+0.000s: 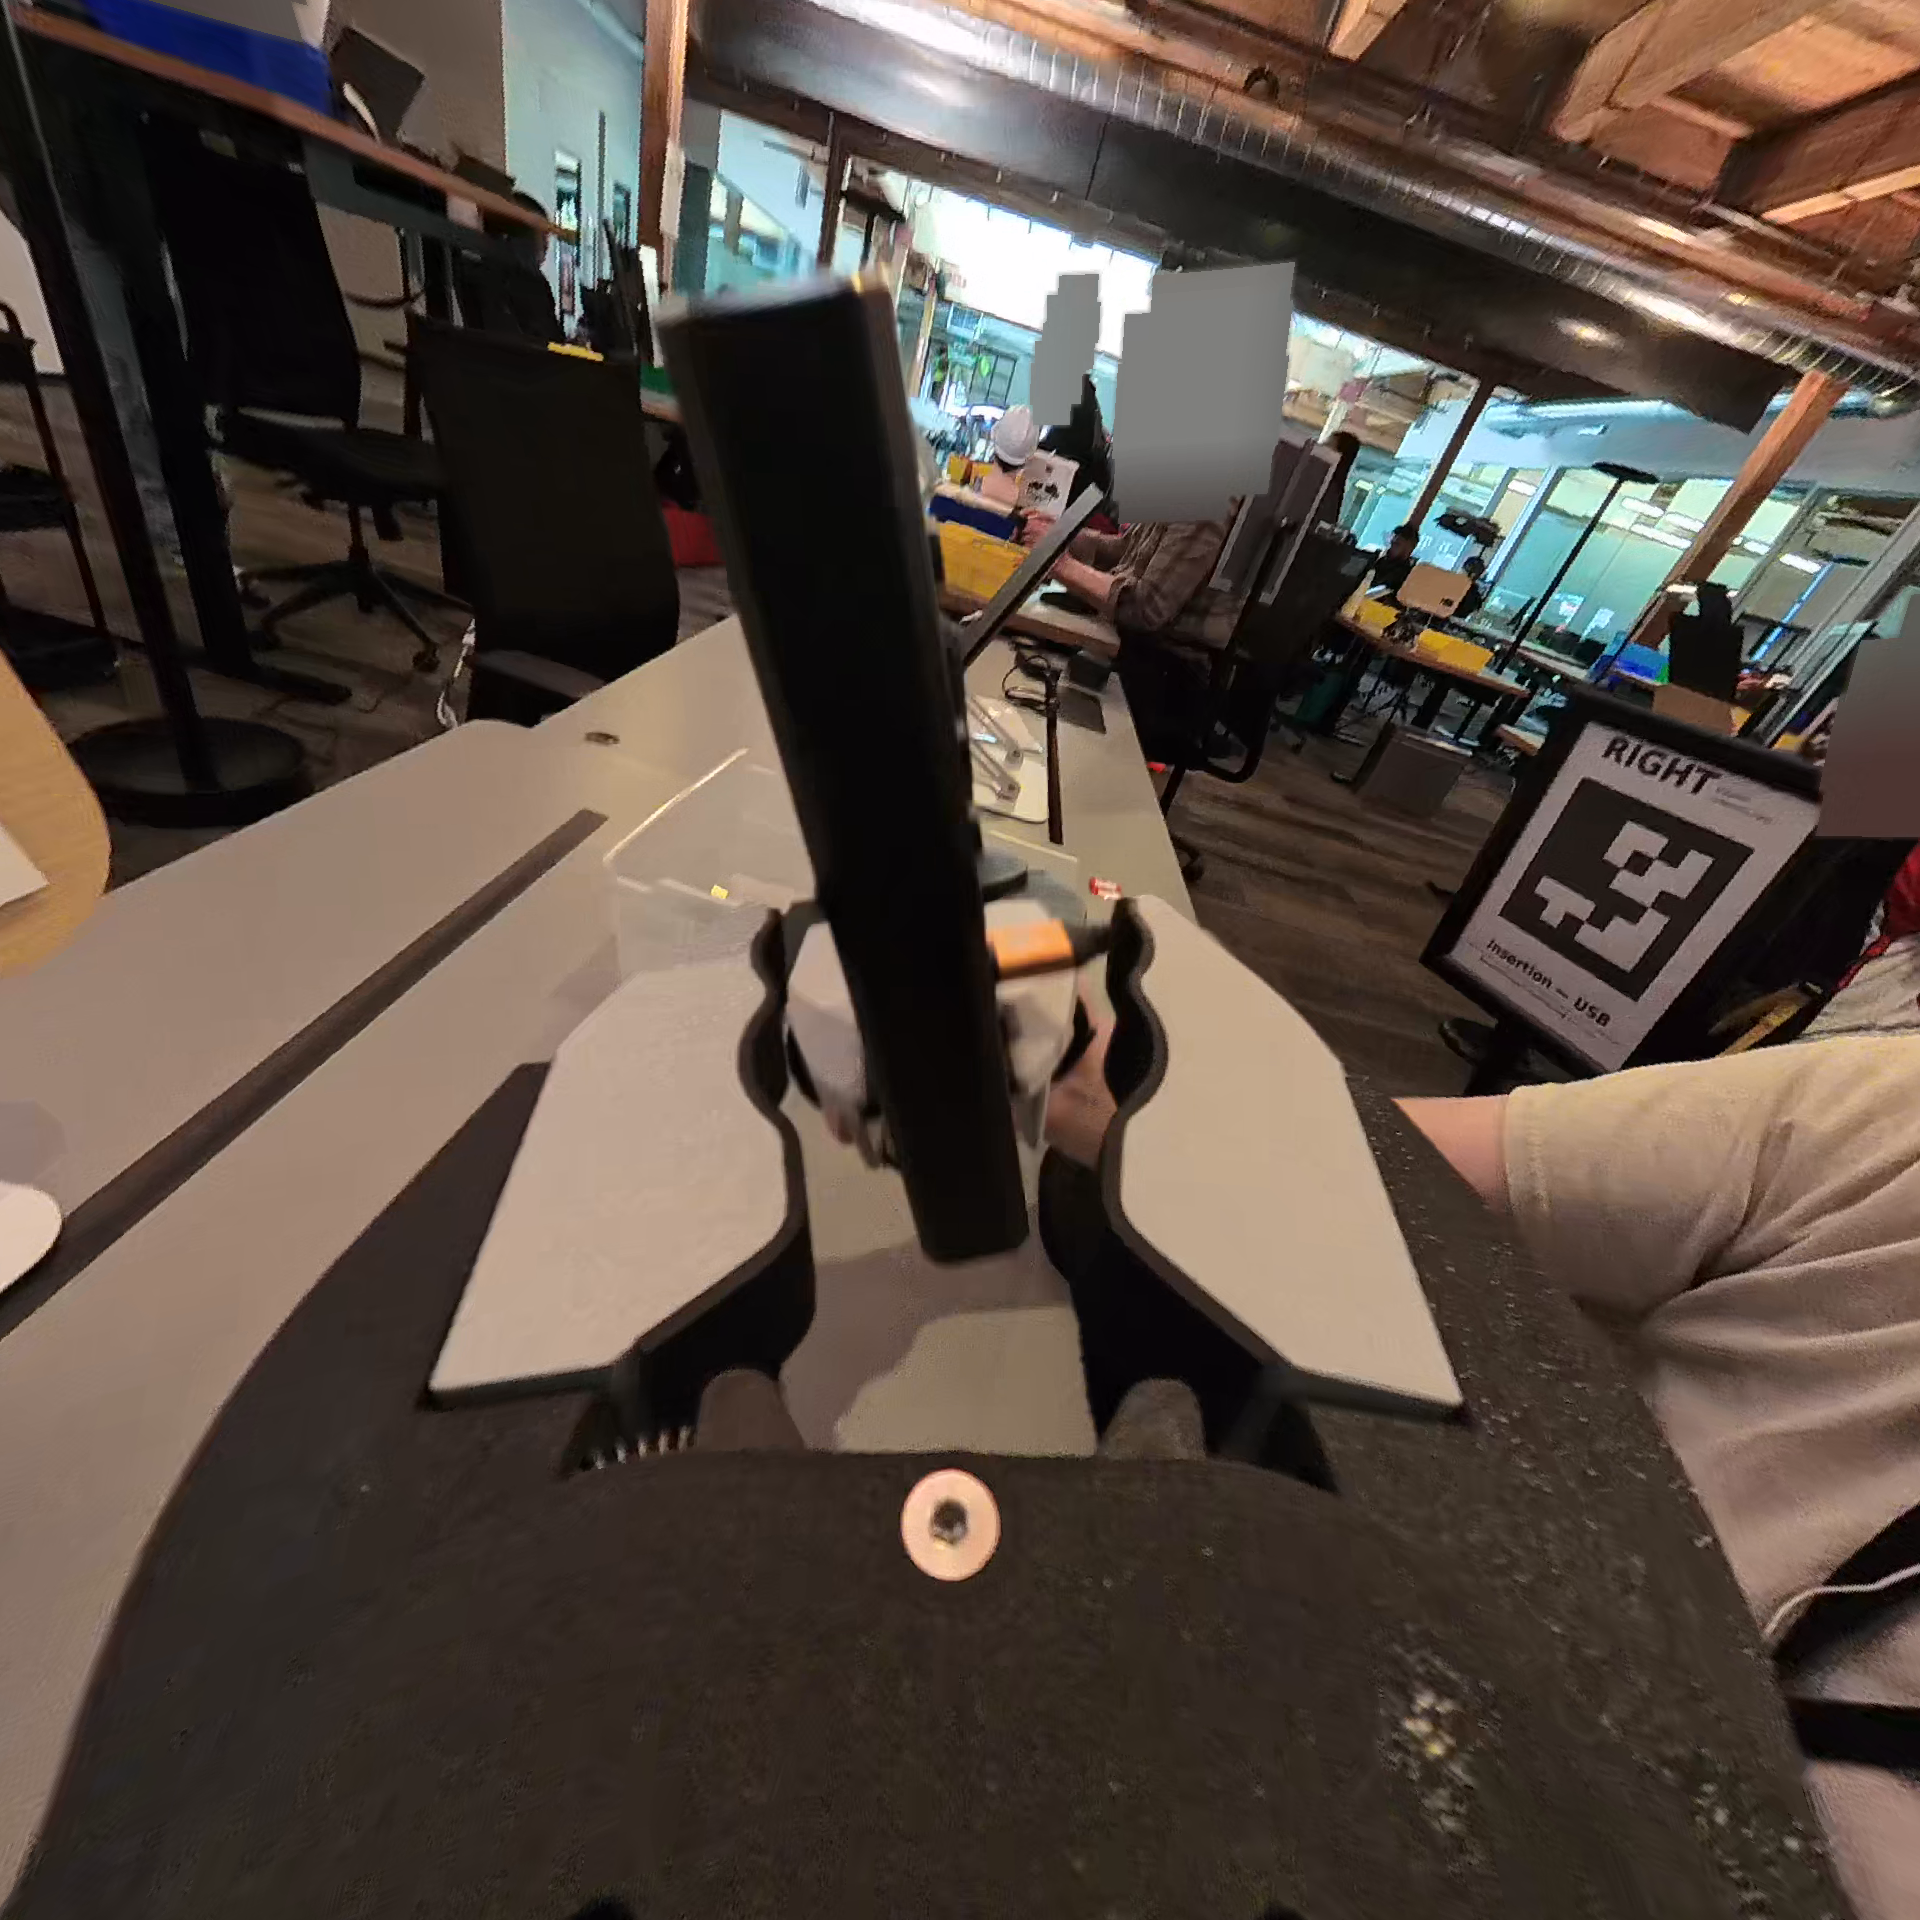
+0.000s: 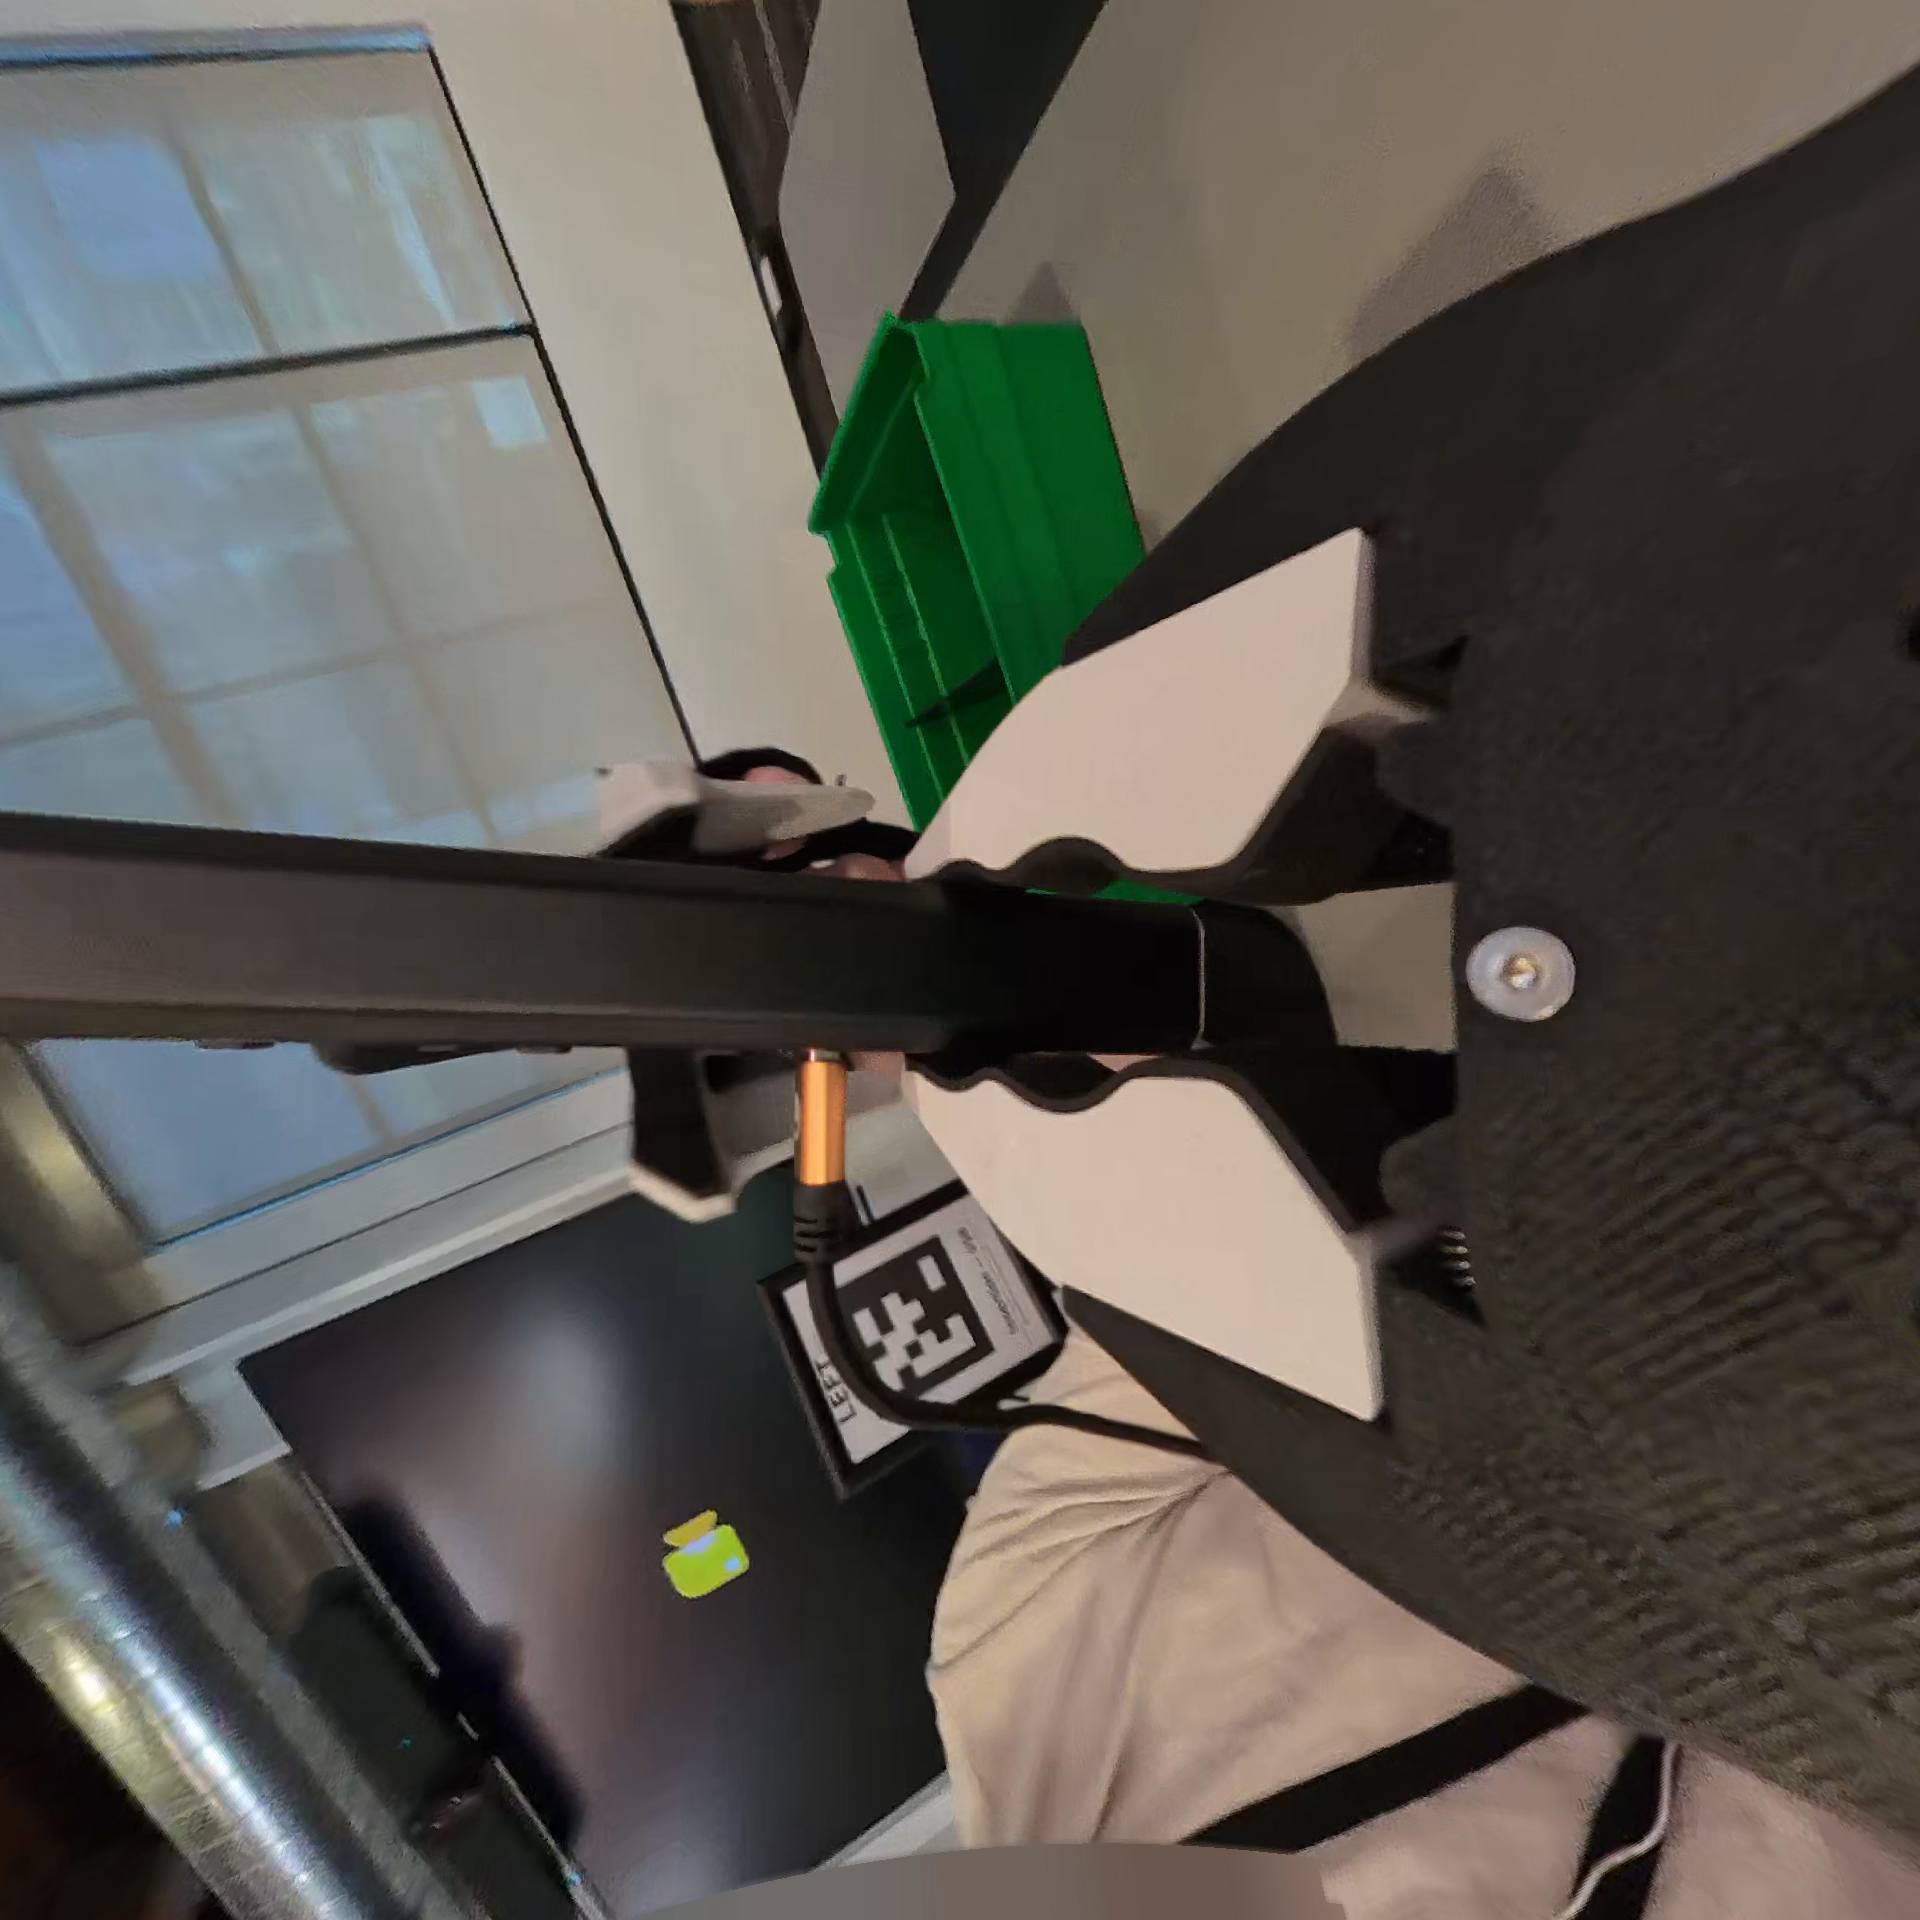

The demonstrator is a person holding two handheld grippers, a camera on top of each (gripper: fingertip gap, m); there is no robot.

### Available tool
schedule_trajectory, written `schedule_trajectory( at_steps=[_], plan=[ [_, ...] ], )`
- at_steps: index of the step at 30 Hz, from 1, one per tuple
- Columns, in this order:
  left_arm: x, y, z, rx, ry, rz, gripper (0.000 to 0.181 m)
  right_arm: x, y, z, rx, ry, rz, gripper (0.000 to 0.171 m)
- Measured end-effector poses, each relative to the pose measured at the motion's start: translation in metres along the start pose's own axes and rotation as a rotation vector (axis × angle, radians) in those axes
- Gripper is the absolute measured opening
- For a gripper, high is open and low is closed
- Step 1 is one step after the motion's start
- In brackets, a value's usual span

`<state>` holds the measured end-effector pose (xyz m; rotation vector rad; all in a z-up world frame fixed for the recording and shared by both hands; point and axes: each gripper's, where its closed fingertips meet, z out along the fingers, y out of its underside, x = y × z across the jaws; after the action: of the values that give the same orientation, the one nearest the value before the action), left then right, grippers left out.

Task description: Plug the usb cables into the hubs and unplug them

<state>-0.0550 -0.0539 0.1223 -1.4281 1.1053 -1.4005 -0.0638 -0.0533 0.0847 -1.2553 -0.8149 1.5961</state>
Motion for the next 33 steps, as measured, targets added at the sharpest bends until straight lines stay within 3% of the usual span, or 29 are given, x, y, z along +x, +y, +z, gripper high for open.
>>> schedule_trajectory(
  at_steps=[7,14,22,24,26,33],
  plan=[
    [-0.016,0.048,0.034,-0.238,-0.045,0.028,0.062,0.012,-0.02,-0.017,0.063,0.141,-0.05,0.028],
    [-0.008,0.044,0.05,-0.183,0.023,0.047,0.057,0.005,-0.031,-0.013,0.146,0.137,-0.049,0.028],
    [0.0,0.061,0.047,-0.288,0.052,0.093,0.055,0.0,-0.006,-0.014,-0.155,0.178,-0.17,0.028],
    [0.001,0.062,0.045,-0.294,0.08,0.079,0.053,-0.003,-0.005,-0.015,-0.174,0.168,-0.155,0.028],
    [0.005,0.062,0.044,-0.308,0.122,0.061,0.03,-0.009,-0.003,-0.019,-0.202,0.119,-0.118,0.028],
    [0.004,0.06,0.051,-0.311,0.106,0.071,0.029,-0.009,-0.005,-0.02,-0.181,0.113,-0.1,0.028]
  ],
)
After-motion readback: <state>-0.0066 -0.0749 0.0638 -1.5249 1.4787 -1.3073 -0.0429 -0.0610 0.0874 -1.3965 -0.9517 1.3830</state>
